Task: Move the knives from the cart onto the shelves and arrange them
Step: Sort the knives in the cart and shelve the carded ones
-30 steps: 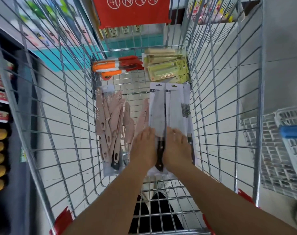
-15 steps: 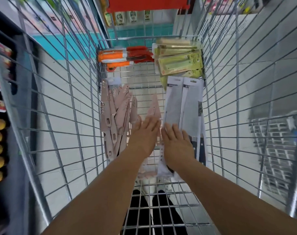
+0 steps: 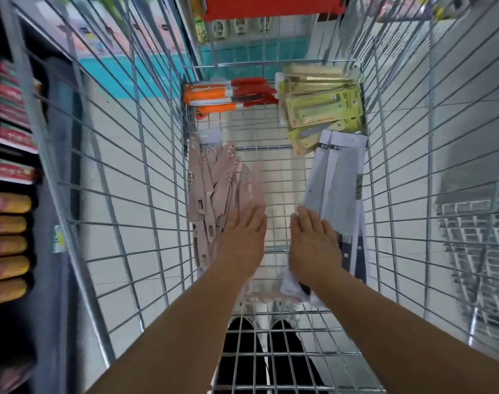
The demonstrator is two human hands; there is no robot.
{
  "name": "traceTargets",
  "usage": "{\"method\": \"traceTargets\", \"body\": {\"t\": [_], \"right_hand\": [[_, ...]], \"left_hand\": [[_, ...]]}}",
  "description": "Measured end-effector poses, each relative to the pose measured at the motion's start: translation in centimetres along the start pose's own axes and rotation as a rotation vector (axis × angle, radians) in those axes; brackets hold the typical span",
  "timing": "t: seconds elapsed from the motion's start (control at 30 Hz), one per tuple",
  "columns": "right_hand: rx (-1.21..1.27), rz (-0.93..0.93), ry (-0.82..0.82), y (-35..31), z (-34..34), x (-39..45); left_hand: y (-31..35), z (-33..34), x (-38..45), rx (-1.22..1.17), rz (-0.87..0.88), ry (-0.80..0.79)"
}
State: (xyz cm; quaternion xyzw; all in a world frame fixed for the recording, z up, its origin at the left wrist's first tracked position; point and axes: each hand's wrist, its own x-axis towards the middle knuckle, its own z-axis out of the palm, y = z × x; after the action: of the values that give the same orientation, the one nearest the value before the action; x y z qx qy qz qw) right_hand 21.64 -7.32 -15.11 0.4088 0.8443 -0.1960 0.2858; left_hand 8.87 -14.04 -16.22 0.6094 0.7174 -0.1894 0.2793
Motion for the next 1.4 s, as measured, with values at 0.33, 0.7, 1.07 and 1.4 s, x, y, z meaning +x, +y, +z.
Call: {"method": "traceTargets", "body": {"t": [0.33,0.7,1.07,1.4], "right_hand": [[0.245,-0.215,-0.101,-4.7,1.4,2.5],[0.528,-0.162,0.005,-6.4,0.0,1.8],[0.846,-0.058,0.032,-6.4,0.2,3.9],[0.787,-0.018,0.085,-6.4,-0.5,3.7]], "left_hand": [[-1.1,0.5,-2.6,-0.36,-0.171,0.267],[-2.6,0.3,-0.8,-0.568,-0.547,0.19],[1.2,2.1,-2.8,-0.859,-0.333,0.404],[-0.6,1.1,-4.1,-0.711,-0.542,0.36]]}}
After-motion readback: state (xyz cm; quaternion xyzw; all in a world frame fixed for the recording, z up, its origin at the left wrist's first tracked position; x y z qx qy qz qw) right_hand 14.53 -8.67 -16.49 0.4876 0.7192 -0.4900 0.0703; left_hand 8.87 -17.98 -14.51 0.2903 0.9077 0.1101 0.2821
